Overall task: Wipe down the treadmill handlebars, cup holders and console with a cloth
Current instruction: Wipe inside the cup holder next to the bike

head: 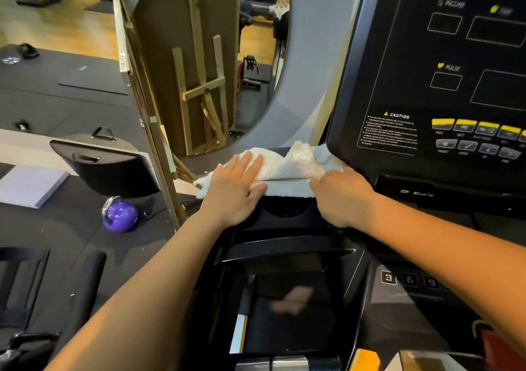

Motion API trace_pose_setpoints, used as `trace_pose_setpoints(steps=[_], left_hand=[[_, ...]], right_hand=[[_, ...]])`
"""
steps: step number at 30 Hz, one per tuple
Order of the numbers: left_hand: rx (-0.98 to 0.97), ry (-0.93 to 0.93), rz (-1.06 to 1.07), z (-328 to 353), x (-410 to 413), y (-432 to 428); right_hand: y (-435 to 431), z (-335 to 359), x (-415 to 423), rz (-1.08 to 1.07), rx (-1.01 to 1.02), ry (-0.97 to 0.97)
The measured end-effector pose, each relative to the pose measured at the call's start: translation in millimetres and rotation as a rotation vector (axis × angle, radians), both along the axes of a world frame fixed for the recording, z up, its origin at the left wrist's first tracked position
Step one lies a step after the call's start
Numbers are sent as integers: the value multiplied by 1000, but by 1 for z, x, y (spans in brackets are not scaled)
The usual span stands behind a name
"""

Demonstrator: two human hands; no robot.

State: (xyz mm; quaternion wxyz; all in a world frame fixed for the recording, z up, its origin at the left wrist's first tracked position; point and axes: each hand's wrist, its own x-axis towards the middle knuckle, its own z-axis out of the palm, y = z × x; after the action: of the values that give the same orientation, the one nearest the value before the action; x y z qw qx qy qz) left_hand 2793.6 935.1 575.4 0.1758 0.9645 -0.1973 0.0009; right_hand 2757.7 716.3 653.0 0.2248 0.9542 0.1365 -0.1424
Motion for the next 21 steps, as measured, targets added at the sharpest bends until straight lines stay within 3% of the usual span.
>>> trace_pose_setpoints(steps=[6,9,17,21], left_hand=[[-122,47,36,-11,-47,28],[-115,81,83,-8,-55,27],[-109,122,66,-3,-31,25],[-246,72,91,-9,-37,30]], right_hand=[[18,24,-55,98,32,162],[13,20,-56,-117,141,231],[13,-7,-6,-210,193,84],[16,5,-21,-174,176,68]])
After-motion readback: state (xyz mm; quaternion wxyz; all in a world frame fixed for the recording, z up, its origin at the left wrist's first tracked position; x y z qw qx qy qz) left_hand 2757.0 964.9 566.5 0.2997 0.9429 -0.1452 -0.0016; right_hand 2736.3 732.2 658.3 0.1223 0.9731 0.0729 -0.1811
